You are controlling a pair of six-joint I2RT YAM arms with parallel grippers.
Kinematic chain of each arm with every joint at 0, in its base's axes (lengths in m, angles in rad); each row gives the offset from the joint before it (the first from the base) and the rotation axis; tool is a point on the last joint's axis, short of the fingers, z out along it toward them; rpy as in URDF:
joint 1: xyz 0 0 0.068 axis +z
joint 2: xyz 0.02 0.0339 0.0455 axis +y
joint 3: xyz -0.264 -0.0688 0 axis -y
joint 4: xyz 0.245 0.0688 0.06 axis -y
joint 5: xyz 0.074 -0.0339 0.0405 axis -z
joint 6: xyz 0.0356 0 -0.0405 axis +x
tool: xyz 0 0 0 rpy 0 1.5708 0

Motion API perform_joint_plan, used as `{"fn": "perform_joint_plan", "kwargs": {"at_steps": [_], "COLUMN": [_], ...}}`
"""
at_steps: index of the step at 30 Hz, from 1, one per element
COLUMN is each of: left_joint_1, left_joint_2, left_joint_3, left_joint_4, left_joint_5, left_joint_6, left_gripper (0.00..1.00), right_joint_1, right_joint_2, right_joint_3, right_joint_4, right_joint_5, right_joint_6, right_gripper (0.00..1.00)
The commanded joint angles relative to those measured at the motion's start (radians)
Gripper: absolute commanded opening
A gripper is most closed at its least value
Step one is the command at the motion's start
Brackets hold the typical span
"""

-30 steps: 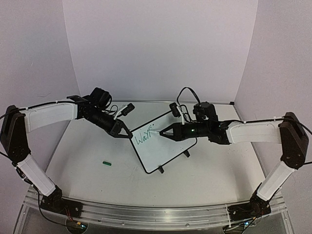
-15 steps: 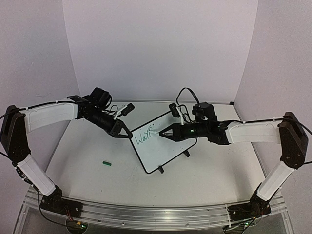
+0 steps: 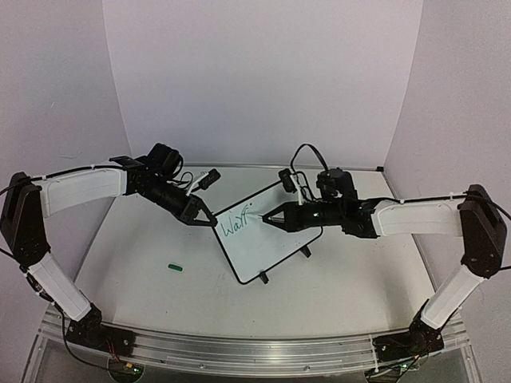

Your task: Write a sentence on the whiteboard

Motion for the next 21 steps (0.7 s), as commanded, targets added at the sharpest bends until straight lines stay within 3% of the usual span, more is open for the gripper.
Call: {"fn": "perform_joint_plan", "kwargs": {"at_steps": [1,8,14,21], "left_joint_1": [-0.034,-0.035,-0.035,-0.036], "left_joint_2": [0.007,0.008,0.009,0.01], "left_joint_3": [0.017,0.017,0.017,0.017], "left_joint_4": [-0.036,-0.037,-0.036,-0.037], "left_joint_5": [-0.008,-0.008,-0.01,-0.01], "left_joint_6": [0.048,0.047,0.048,0.048], "left_gripper": [0.0,0.0,0.0,0.0], "right_joint_1": [0.002,0.001,0.001,-0.002], "right_joint_2": [-0.036,-0.06,-0.127,-0.085], "right_joint_3": [-0.006,-0.013,-0.048,-0.032], "right_joint_4": [0.013,0.035,0.035,0.03], "right_joint_5": [0.031,-0.051,-0.005,0.008], "right_joint_6": [-0.003,-0.012,-0.003,0.0], "right_gripper": [0.0,0.0,0.0,0.0]}}
